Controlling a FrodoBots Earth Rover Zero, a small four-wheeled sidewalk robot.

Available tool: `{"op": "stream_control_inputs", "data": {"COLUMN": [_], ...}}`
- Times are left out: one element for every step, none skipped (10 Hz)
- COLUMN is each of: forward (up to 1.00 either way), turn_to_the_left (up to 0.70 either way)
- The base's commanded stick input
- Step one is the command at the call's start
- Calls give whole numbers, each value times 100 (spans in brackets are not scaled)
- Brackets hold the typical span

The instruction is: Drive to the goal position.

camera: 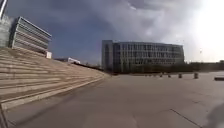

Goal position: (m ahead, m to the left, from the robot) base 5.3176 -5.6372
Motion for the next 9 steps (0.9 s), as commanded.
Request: {"op": "stream_control_inputs", "data": {"forward": [70,70,70,70,70,70,70,70,70], "turn_to_the_left": [0,0,0,0,0,0,0,0,0]}}
